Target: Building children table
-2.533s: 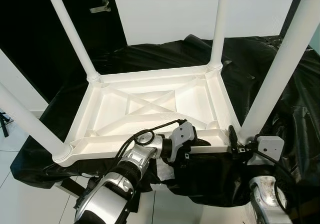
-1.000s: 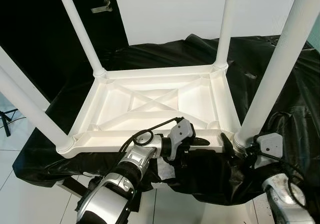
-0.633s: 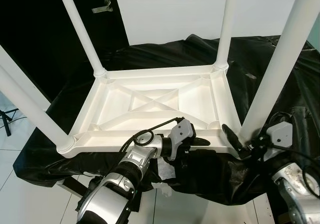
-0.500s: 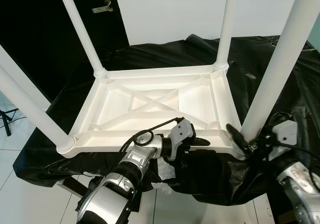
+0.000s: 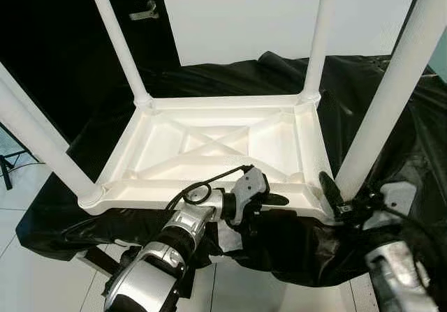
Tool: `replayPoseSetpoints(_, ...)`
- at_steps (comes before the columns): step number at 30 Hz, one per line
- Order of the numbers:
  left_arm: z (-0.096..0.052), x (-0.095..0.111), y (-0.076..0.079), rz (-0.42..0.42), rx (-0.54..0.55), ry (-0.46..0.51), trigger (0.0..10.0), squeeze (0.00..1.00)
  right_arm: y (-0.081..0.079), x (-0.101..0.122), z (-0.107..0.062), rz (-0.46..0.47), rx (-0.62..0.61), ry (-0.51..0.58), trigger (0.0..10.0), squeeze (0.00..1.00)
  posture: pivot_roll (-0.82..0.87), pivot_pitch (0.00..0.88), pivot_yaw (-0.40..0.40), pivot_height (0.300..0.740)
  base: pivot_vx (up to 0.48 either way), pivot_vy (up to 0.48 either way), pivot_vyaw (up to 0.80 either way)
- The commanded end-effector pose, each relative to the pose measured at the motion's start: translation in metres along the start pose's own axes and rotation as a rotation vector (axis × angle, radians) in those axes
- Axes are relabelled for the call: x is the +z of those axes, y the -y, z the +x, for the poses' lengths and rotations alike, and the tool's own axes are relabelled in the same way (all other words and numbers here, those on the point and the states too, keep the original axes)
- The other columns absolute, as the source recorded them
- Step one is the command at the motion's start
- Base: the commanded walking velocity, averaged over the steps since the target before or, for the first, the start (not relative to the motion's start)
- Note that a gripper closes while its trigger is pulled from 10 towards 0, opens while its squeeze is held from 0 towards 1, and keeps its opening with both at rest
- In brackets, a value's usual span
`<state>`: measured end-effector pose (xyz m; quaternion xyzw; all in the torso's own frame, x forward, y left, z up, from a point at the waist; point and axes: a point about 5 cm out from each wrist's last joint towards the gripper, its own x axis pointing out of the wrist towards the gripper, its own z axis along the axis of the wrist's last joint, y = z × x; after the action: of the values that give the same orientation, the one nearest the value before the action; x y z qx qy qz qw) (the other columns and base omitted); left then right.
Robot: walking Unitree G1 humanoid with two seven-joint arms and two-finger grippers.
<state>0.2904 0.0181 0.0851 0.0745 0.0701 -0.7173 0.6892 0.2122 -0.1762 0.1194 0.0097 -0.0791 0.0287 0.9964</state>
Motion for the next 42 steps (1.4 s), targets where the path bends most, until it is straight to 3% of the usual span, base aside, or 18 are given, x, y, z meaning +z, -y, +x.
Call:
replayPoseSetpoints(1,0.011,-0.016,0.015,-0.046,-0.095,-0.073,10.0,0.0,-0.016,-0.023,-0.002,0.05,-0.023,-0.115,0.0,0.0,-0.21,0.001,0.084,0.74,0.0,0.0,0.0)
replayPoseSetpoints(6,0.01,-0.018,0.017,-0.046,-0.106,-0.077,10.0,0.0,-0.009,-0.024,0.001,-0.027,-0.123,-0.104,0.0,0.0,-0.21,0.0,0.091,0.74,0.0,0.0,0.0)
replayPoseSetpoints(13,0.01,-0.019,0.017,-0.046,-0.102,-0.082,10.0,0.0,-0.007,-0.024,0.0,-0.049,-0.15,-0.101,0.0,0.0,-0.2,0.0,0.083,0.74,0.0,0.0,0.0)
replayPoseSetpoints(14,0.009,-0.019,0.017,-0.049,-0.098,-0.075,10.0,0.0,-0.01,-0.025,-0.001,-0.057,-0.143,-0.107,10.0,0.0,-0.2,0.003,0.082,0.74,0.0,0.0,0.0)
replayPoseSetpoints(17,0.009,-0.019,0.017,-0.055,-0.093,-0.07,10.0,0.0,-0.015,-0.024,-0.001,-0.091,-0.103,-0.102,10.0,0.0,-0.2,0.006,0.083,0.74,0.0,0.0,0.0)
replayPoseSetpoints(18,0.009,-0.02,0.017,-0.056,-0.091,-0.073,10.0,0.0,-0.014,-0.023,-0.002,-0.11,-0.09,-0.094,10.0,0.85,-0.21,0.009,0.087,0.74,0.0,0.0,0.0)
replayPoseSetpoints(19,0.009,-0.02,0.017,-0.056,-0.091,-0.073,10.0,0.0,-0.014,-0.023,-0.002,-0.11,-0.09,-0.094,10.0,0.85,-0.21,0.009,0.087,0.74,0.0,0.0,0.0)
replayPoseSetpoints(20,0.009,-0.021,0.018,-0.057,-0.094,-0.075,10.0,0.0,-0.012,-0.021,-0.002,-0.139,-0.075,-0.081,10.0,1.0,-0.21,0.012,0.09,0.74,0.0,0.0,0.0)
replayPoseSetpoints(23,0.011,-0.022,0.021,-0.062,-0.106,-0.071,10.0,0.0,-0.009,-0.016,-0.005,-0.211,-0.006,-0.069,10.0,1.0,-0.22,0.025,0.097,0.74,0.0,0.0,0.0)
replayPoseSetpoints(24,0.011,-0.022,0.021,-0.062,-0.108,-0.072,10.0,0.0,-0.009,-0.013,-0.007,-0.237,0.029,-0.062,10.0,0.0,-0.23,0.033,0.097,0.74,0.0,0.0,0.0)
replayPoseSetpoints(31,0.008,-0.025,0.022,-0.07,-0.109,-0.076,10.0,0.0,-0.009,0.002,-0.011,-0.278,0.133,-0.037,10.0,0.0,-0.25,0.042,0.1,0.74,0.0,0.0,0.0)
replayPoseSetpoints(42,0.018,-0.025,0.027,-0.076,-0.116,-0.066,10.0,0.0,0.003,0.026,0.0,-0.355,0.301,0.01,10.0,0.0,-0.26,0.042,0.091,0.74,0.0,0.0,0.0)
